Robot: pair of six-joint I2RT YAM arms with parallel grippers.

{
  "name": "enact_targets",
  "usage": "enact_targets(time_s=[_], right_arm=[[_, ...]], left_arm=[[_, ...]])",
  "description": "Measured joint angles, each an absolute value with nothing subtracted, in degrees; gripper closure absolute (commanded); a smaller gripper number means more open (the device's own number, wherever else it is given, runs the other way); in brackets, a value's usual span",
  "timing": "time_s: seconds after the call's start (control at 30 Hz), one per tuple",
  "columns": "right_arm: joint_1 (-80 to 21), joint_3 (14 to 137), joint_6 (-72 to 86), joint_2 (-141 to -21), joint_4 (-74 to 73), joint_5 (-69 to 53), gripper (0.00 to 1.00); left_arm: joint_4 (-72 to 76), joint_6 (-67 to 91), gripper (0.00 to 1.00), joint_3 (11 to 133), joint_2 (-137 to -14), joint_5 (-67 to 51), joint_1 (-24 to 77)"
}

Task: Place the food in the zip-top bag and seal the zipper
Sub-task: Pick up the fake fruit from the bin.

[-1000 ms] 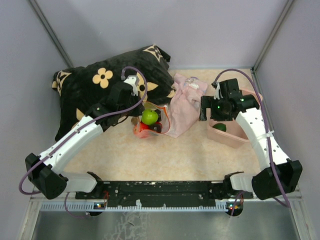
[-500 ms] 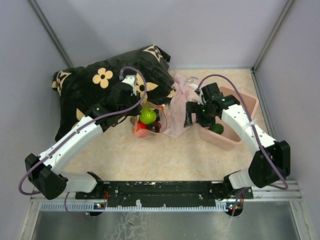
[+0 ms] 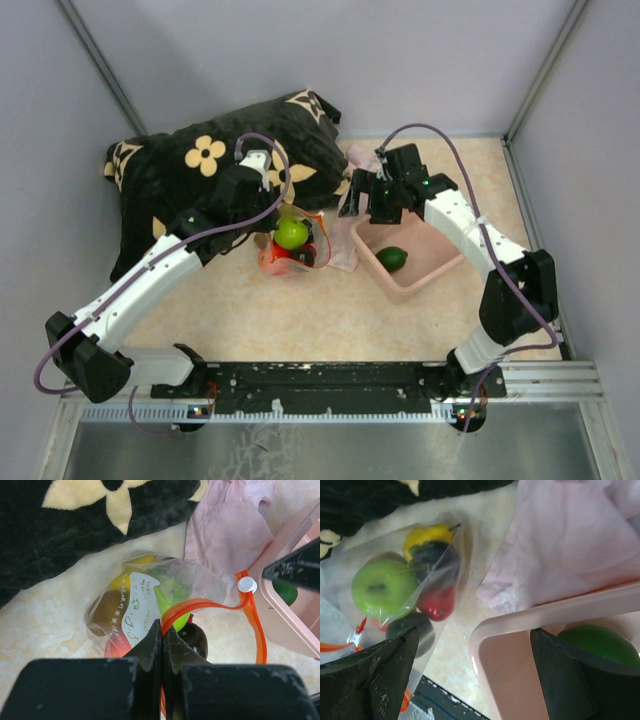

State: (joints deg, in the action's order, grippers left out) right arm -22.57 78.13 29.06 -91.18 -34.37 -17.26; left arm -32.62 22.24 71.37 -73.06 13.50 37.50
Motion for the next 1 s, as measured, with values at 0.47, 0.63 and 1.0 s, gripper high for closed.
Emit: enact_targets(time_s=[0.47,0.63,1.0], right_arm=[[-15.44,77.41,13.13,-82.63,-48.93,-8.19,0.08],[-15.38,72.18,10.37,-82.74,-49.21,-5.1,0.04],[-15.38,66.24,13.37,-84.23,-42.68,-4.08,0.04]], left_arm=[[-33.54,22.26,1.0,71.53,-73.6,15.2,37.5],[-33.82,22.26,1.0,71.72,-74.48,15.22,37.5],[-35.11,22.46,1.0,72.73,-74.72,15.42,37.5]])
